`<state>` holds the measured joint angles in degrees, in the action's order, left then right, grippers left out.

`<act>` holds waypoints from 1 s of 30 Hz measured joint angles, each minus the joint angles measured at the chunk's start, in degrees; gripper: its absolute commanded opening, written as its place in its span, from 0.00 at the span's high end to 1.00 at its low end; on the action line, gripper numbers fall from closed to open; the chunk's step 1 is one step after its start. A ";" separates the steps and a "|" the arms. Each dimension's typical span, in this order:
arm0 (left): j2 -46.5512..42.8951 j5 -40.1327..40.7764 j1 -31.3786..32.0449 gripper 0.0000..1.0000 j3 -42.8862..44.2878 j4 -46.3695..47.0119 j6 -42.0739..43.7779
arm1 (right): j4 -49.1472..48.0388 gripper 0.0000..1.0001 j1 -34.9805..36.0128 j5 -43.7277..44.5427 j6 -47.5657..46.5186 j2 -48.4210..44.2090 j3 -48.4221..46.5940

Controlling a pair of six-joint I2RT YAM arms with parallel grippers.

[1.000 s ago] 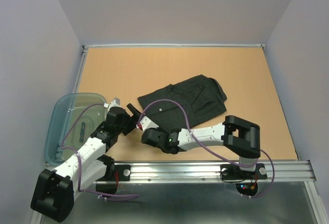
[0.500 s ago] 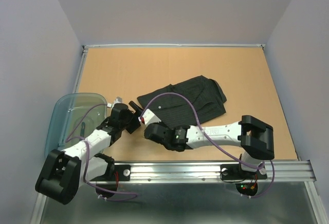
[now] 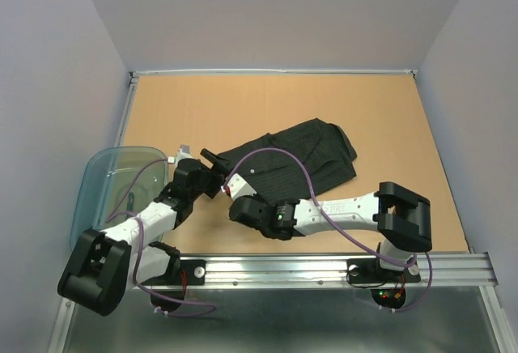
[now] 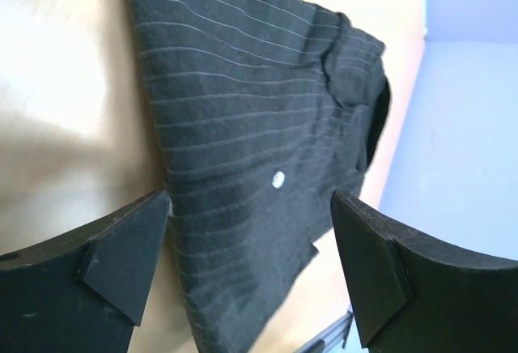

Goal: Fold and stack the long sleeve shirts
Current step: Fold the shirt

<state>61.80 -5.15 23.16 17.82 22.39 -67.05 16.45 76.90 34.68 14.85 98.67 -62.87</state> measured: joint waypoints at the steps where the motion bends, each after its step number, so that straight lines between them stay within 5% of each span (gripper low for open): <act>1: 0.87 0.28 0.00 0.10 0.00 0.59 0.02 | 0.00 0.99 0.00 0.00 0.02 -0.04 0.02; 16: 13.79 2.40 -0.37 0.33 2.43 4.39 1.73 | -0.09 0.99 0.00 0.04 0.63 -4.70 3.02; 25: 14.84 -1.84 -0.26 0.11 3.41 5.05 2.71 | 0.02 0.99 0.00 0.04 1.88 -4.96 3.89; 30: 13.03 -2.82 1.03 0.09 2.40 6.01 3.15 | 0.04 0.99 0.00 0.02 1.88 -4.96 3.89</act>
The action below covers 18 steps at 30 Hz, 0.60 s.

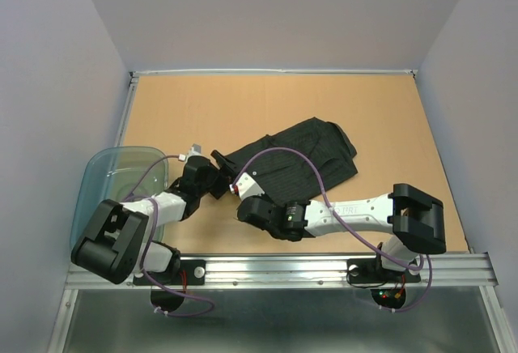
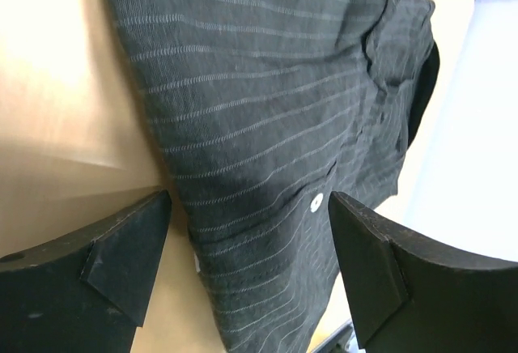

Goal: Fold and stack the long sleeve shirts
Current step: Fold the shirt

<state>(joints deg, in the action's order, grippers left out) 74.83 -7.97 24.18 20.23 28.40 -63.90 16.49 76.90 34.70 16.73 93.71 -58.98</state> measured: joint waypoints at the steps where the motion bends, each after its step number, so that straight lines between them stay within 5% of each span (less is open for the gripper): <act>1: -0.07 -0.26 0.20 0.10 -0.57 0.57 -0.02 | 0.00 0.99 0.00 0.00 0.02 0.00 0.00; 8: 2.99 -1.81 2.67 0.25 -1.75 5.25 -0.72 | 0.00 0.99 0.00 -0.11 0.22 0.00 0.00; 11: 3.21 -1.88 3.15 0.45 -1.84 5.18 -0.61 | 0.00 0.99 0.00 -0.26 0.39 0.00 0.00; 12: 3.21 -1.75 3.19 0.59 -1.86 5.05 -0.57 | 0.00 0.99 0.00 -0.44 0.52 0.00 0.00; 18: -2.08 0.66 3.23 0.86 -1.81 -0.63 1.46 | -0.15 0.71 0.00 -1.22 1.18 -0.39 0.00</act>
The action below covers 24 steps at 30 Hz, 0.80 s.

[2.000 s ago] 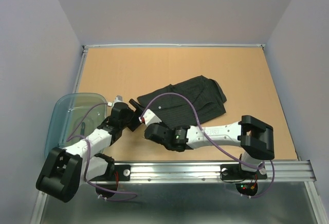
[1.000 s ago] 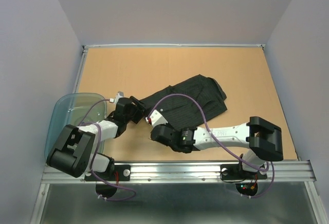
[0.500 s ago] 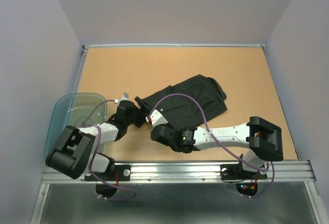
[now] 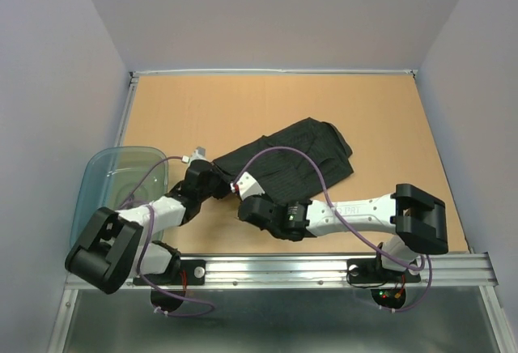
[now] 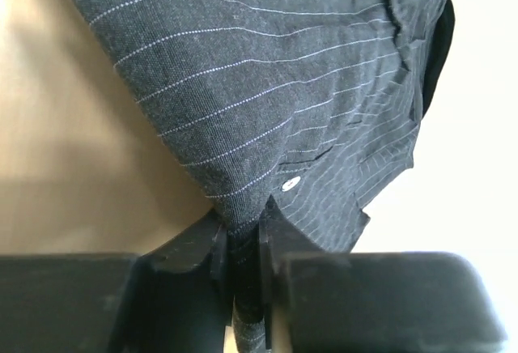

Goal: Fold and stack the long sleeve shirts
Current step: Fold the shirt

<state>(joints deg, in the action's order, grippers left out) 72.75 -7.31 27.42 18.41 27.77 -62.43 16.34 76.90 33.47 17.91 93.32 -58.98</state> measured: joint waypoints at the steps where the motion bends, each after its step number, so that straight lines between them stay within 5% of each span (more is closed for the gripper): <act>1: -1.77 0.55 0.00 0.87 0.15 -1.81 0.68 | 0.02 0.68 0.00 -0.09 0.26 -0.35 0.00; 3: -4.39 1.68 0.00 0.87 1.27 -6.40 2.23 | 0.22 0.58 -0.35 -0.48 0.22 -1.88 0.00; 7: -8.28 3.82 0.00 0.88 5.31 -15.45 5.64 | 0.26 0.56 -3.34 -3.43 0.39 -6.95 -0.07; 12: -10.82 5.22 0.00 0.88 10.34 -25.38 9.60 | 0.09 0.57 -17.09 -8.96 1.16 -13.29 -1.18; 17: -12.59 5.81 0.00 0.93 13.68 -33.81 12.31 | -0.20 0.78 -26.56 -14.32 1.55 -11.54 -2.97; 24: -13.16 6.10 0.00 0.96 17.81 -43.95 16.11 | -3.23 0.89 -29.99 -21.00 1.92 0.79 -6.91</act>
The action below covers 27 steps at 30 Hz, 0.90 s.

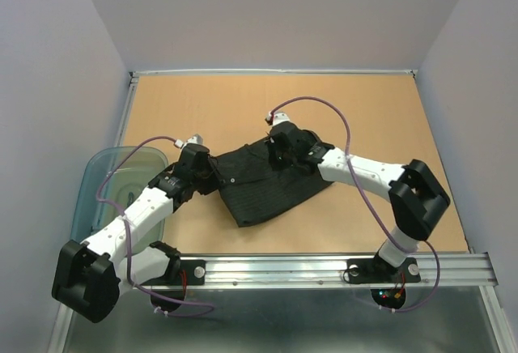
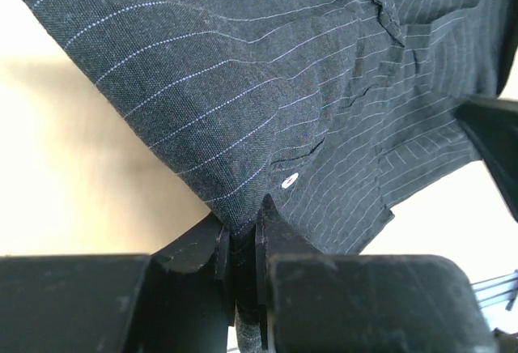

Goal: Fold and stack the long sleeve shirts
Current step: Fold the shirt

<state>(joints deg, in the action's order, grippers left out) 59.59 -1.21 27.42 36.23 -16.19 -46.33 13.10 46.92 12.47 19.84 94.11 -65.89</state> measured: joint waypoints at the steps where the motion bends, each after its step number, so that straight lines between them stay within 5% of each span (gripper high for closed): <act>1: 0.00 0.02 0.00 0.96 0.59 -1.31 0.44 | -0.66 0.89 -0.02 -0.85 0.09 1.33 -0.31; 16: 2.89 -0.22 0.00 1.00 16.52 -16.65 7.48 | -12.48 0.92 2.38 -15.58 4.98 17.35 -2.67; 27: 20.90 -3.15 0.00 1.00 35.12 -23.69 18.08 | -25.03 0.89 5.46 -22.12 17.53 25.90 -6.78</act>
<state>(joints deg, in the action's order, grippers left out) 80.49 -4.36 27.42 71.35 -39.88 -28.25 -11.92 52.38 -9.65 37.36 120.01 -72.66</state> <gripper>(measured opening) 0.193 0.087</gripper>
